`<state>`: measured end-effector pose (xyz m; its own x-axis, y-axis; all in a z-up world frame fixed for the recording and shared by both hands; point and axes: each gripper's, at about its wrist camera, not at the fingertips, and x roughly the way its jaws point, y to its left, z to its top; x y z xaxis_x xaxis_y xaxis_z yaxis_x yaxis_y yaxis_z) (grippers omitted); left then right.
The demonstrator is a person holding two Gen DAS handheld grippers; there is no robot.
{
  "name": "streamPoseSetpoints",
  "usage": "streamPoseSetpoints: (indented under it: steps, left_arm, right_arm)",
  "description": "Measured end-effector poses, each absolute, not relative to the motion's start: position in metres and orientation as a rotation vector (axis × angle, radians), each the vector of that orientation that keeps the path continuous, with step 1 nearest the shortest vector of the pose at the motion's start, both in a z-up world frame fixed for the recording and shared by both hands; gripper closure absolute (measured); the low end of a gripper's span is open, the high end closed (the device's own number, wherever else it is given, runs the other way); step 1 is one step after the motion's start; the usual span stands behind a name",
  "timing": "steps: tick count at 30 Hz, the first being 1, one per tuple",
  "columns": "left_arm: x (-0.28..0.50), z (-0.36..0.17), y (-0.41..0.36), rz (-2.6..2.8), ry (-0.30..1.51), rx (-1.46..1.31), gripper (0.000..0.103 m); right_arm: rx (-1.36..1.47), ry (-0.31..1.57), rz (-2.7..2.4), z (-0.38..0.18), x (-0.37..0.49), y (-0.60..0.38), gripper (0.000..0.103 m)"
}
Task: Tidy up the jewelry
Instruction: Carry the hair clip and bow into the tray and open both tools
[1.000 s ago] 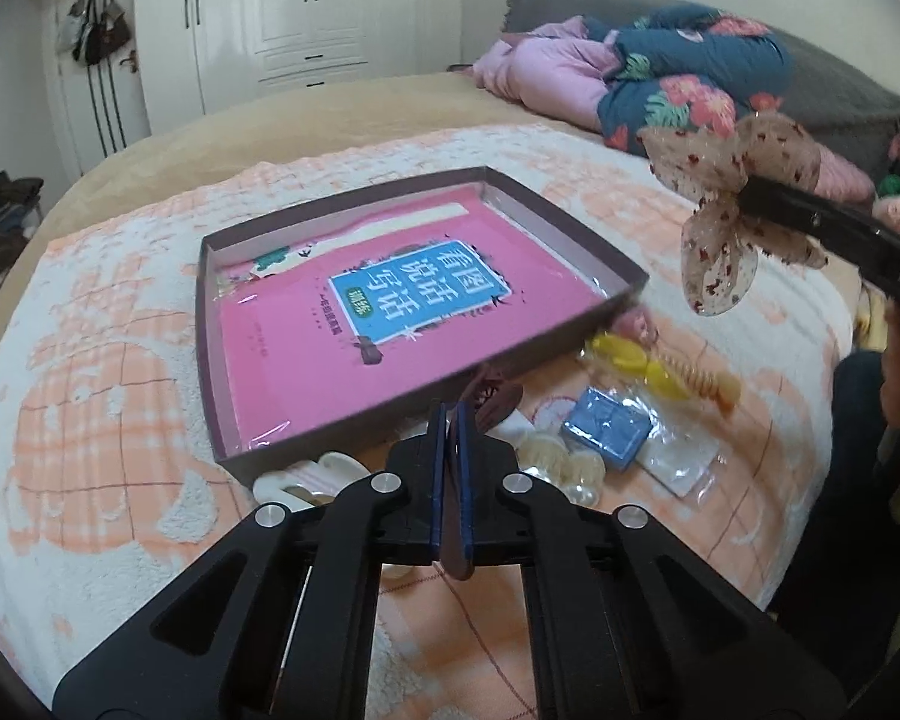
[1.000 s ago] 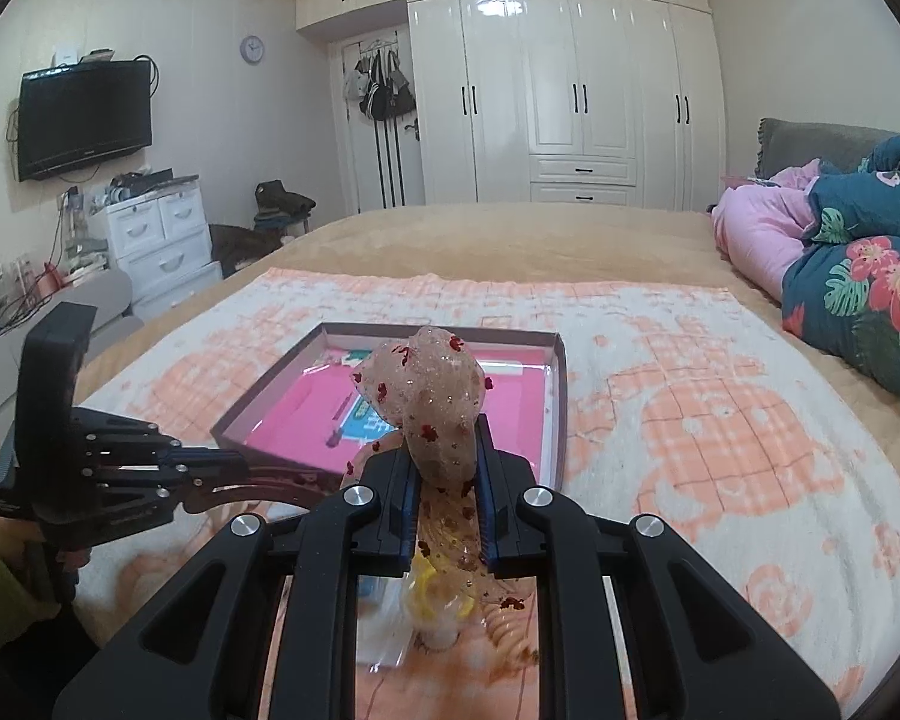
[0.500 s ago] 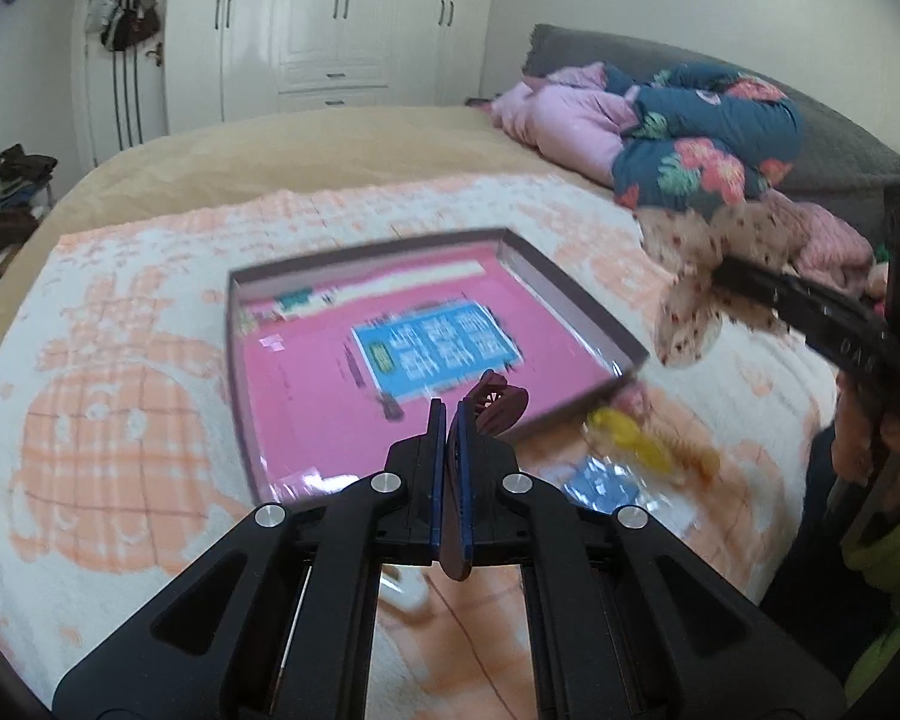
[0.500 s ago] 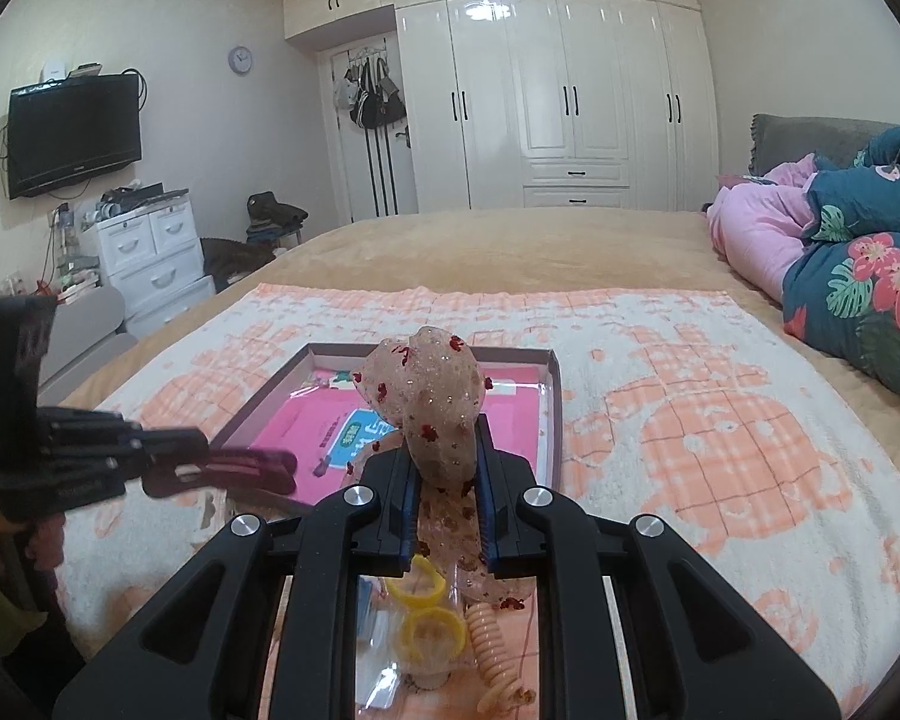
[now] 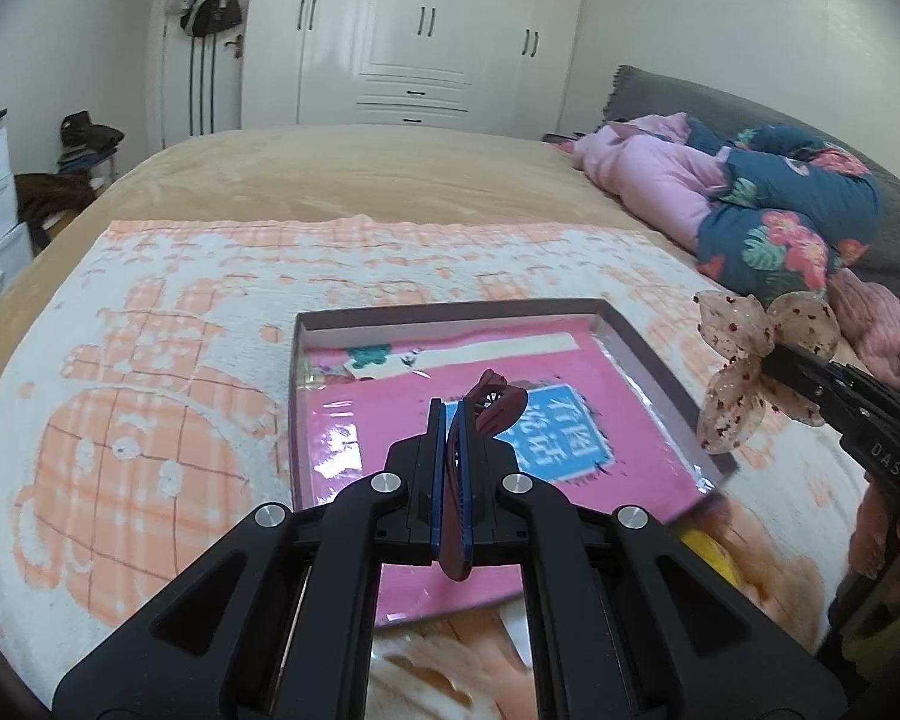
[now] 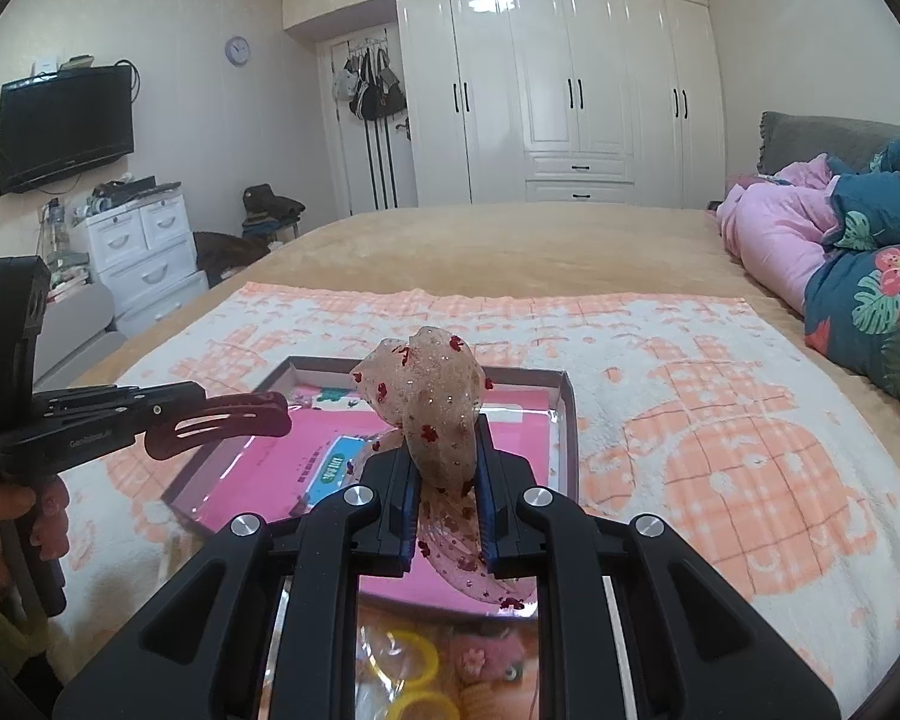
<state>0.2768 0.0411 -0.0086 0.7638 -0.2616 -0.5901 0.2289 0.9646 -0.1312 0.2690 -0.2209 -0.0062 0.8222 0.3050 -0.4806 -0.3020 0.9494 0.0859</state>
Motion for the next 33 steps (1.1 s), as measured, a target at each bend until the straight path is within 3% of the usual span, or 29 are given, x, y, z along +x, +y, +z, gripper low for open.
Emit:
streamPoseSetpoints:
  steps: [21, 33]
  left_arm:
    - [0.304, -0.055, 0.047, -0.267, 0.693, -0.100, 0.103]
    - [0.304, -0.058, 0.047, -0.264, 0.703, -0.104, 0.102]
  right_arm:
    - [0.030, 0.699, 0.291, -0.067, 0.323, -0.215, 0.087]
    - [0.018, 0.722, 0.241, -0.079, 0.318, -0.226, 0.081]
